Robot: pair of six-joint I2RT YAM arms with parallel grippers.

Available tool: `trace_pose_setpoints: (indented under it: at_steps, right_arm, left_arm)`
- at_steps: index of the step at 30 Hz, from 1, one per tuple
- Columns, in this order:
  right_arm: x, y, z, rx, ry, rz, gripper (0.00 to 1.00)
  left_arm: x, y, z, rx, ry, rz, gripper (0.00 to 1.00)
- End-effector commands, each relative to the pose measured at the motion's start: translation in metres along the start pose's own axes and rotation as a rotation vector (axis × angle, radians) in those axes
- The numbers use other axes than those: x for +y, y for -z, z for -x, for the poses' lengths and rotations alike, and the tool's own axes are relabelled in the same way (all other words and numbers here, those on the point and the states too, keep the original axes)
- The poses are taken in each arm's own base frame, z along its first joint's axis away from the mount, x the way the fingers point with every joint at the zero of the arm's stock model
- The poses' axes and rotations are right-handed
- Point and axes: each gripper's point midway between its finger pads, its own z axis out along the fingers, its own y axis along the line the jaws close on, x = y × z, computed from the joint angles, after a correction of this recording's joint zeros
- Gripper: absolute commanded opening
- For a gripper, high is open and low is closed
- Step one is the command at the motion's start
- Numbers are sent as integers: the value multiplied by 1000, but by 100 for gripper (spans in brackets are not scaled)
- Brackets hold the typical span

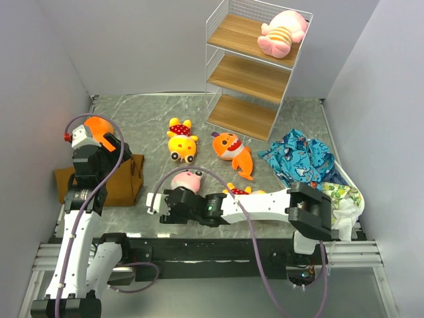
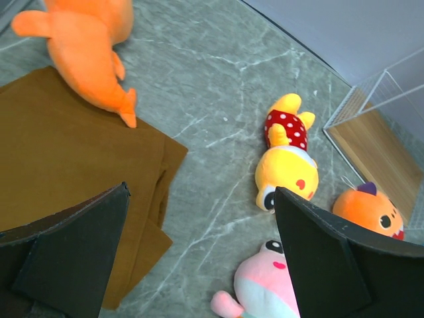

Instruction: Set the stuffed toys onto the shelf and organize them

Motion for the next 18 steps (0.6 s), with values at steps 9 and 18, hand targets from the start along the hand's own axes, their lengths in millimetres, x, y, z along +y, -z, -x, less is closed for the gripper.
trace_pose_setpoints:
  at_steps: [9,18]
  right_arm:
    - [13,-35,-42,141,131,-53,63]
    - [11,-32,-51,167,154,-83,37]
  left_arm:
    - [0,6,13,-47,10,17,97]
    - [0,4,12,-39,11,19,97]
